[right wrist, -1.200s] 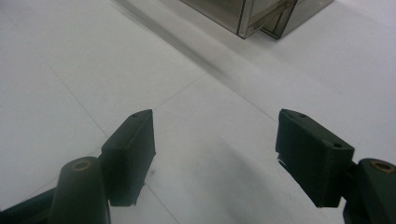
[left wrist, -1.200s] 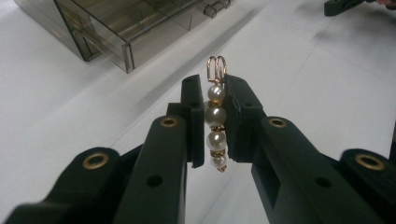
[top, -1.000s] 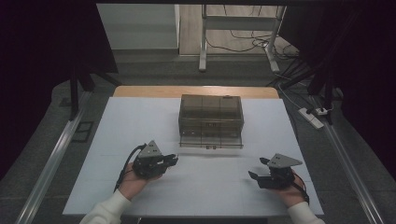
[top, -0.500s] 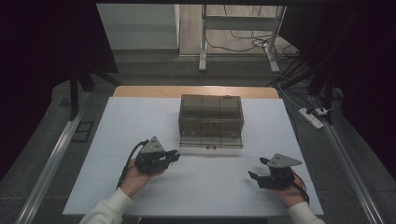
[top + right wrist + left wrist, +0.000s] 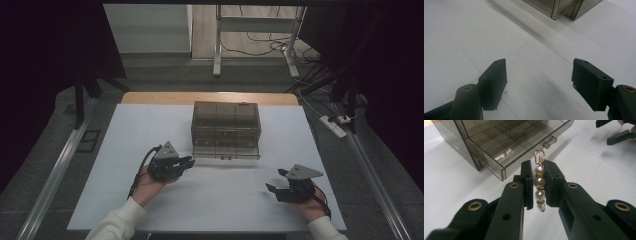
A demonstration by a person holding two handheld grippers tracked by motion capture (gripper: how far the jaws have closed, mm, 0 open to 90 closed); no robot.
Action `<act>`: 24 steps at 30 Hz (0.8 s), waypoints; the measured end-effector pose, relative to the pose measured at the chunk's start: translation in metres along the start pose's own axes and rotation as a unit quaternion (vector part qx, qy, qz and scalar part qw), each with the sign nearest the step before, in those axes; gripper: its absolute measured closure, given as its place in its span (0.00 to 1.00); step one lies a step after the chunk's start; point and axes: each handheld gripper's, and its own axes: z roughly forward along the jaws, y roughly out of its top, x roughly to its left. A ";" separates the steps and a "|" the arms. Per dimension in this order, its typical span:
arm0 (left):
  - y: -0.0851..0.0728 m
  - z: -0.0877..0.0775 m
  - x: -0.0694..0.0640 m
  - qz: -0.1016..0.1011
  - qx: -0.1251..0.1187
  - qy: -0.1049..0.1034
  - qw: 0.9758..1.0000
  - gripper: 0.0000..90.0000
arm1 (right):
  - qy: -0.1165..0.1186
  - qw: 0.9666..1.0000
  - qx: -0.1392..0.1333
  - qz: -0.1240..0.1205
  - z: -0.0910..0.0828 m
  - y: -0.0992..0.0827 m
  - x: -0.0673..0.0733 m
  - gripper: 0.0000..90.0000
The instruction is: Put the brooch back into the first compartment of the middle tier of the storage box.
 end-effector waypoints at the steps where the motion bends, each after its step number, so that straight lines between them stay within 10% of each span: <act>1: 0.001 0.000 0.001 0.000 0.000 0.001 1.000 0.87 | 0.001 1.000 0.000 0.000 0.000 0.000 0.000 0.31; 24: 0.012 0.020 0.018 -0.026 -0.002 -0.002 1.000 0.87 | 0.002 1.000 0.004 -0.001 0.000 0.000 0.000 0.31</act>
